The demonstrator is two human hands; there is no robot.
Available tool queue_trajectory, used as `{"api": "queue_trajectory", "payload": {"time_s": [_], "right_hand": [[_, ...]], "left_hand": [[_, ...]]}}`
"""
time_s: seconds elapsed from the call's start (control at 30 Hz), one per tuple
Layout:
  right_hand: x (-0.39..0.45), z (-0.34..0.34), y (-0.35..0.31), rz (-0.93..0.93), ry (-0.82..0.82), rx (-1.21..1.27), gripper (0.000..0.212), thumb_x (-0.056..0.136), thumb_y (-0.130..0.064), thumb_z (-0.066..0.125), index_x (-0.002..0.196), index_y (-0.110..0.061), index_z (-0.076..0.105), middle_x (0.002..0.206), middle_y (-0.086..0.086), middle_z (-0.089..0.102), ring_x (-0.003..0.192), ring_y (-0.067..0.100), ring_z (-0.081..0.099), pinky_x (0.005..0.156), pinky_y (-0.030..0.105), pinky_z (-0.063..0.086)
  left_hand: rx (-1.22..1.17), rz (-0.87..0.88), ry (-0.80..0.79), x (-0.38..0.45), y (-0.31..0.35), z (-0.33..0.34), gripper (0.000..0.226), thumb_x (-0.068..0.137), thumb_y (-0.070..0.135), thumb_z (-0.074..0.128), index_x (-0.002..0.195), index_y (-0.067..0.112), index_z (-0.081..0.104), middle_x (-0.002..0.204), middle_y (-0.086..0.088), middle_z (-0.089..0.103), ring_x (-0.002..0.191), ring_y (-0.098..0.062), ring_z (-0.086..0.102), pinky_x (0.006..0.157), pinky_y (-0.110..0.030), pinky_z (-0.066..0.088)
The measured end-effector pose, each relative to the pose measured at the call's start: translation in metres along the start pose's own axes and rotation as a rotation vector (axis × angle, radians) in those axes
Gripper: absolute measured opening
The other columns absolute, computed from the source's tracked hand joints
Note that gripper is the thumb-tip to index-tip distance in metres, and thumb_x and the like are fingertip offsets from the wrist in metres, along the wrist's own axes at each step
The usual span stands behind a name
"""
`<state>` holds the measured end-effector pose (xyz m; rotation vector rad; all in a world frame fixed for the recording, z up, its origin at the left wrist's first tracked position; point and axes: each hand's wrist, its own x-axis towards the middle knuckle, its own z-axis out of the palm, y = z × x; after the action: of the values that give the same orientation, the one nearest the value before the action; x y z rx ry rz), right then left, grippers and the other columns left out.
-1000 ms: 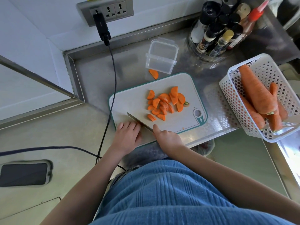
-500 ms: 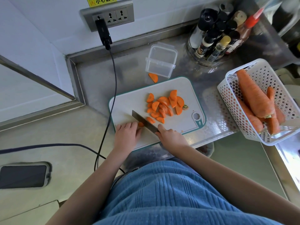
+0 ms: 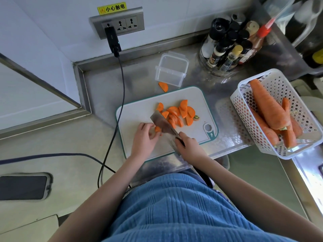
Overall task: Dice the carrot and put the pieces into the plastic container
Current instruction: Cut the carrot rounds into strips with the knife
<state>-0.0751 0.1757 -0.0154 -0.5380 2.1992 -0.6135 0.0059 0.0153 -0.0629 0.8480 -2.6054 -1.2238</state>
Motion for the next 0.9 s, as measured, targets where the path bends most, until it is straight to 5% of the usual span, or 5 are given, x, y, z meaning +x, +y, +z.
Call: {"api": "queue_trajectory", "payload": {"time_s": [0.1, 0.23, 0.43, 0.7, 0.9], "right_hand": [[0.000, -0.004, 0.001, -0.019, 0.024, 0.040, 0.019, 0.101, -0.027, 0.042, 0.088, -0.012, 0.041, 0.066, 0.000, 0.050, 0.062, 0.022, 0.050, 0.051, 0.026, 0.034], [-0.003, -0.008, -0.002, -0.067, 0.036, 0.118, 0.021, 0.100, -0.024, 0.045, 0.080, -0.017, 0.041, 0.064, -0.002, 0.049, 0.054, 0.022, 0.050, 0.047, 0.026, 0.039], [-0.011, -0.012, -0.007, -0.040, -0.039, 0.262, 0.020, 0.100, -0.026, 0.042, 0.092, -0.009, 0.050, 0.066, 0.005, 0.054, 0.035, 0.017, 0.050, 0.030, 0.023, 0.035], [-0.005, -0.025, 0.004, 0.041, 0.058, 0.406, 0.021, 0.101, -0.026, 0.042, 0.102, -0.007, 0.051, 0.064, 0.009, 0.054, 0.034, 0.015, 0.049, 0.030, 0.025, 0.038], [-0.002, -0.042, 0.020, 0.105, 0.197, 0.452, 0.020, 0.102, -0.026, 0.039, 0.094, -0.009, 0.047, 0.059, 0.011, 0.050, 0.027, 0.008, 0.041, 0.030, 0.020, 0.033]], "left_hand": [[-0.234, -0.240, 0.050, 0.003, 0.012, 0.004, 0.022, 0.083, 0.022, 0.070, 0.101, 0.011, 0.065, 0.095, 0.001, 0.059, 0.080, -0.009, 0.056, 0.068, -0.007, 0.039], [-0.882, -0.537, -0.049, 0.011, 0.026, 0.004, 0.016, 0.088, 0.018, 0.065, 0.073, 0.012, 0.060, 0.066, 0.000, 0.057, 0.062, -0.011, 0.050, 0.062, -0.020, 0.042], [-1.521, -0.757, -0.223, 0.015, 0.038, 0.002, 0.020, 0.096, 0.025, 0.048, 0.104, 0.012, 0.061, 0.090, -0.003, 0.072, 0.080, -0.010, 0.068, 0.068, -0.023, 0.056], [-1.505, -0.747, -0.194, 0.013, 0.032, 0.002, 0.022, 0.100, 0.014, 0.039, 0.105, 0.007, 0.059, 0.094, -0.003, 0.073, 0.083, -0.012, 0.070, 0.073, -0.024, 0.057], [-0.766, -0.470, -0.019, 0.023, 0.020, -0.002, 0.027, 0.088, 0.000, 0.059, 0.114, 0.008, 0.059, 0.103, -0.007, 0.065, 0.092, -0.012, 0.062, 0.092, -0.029, 0.046]]}}
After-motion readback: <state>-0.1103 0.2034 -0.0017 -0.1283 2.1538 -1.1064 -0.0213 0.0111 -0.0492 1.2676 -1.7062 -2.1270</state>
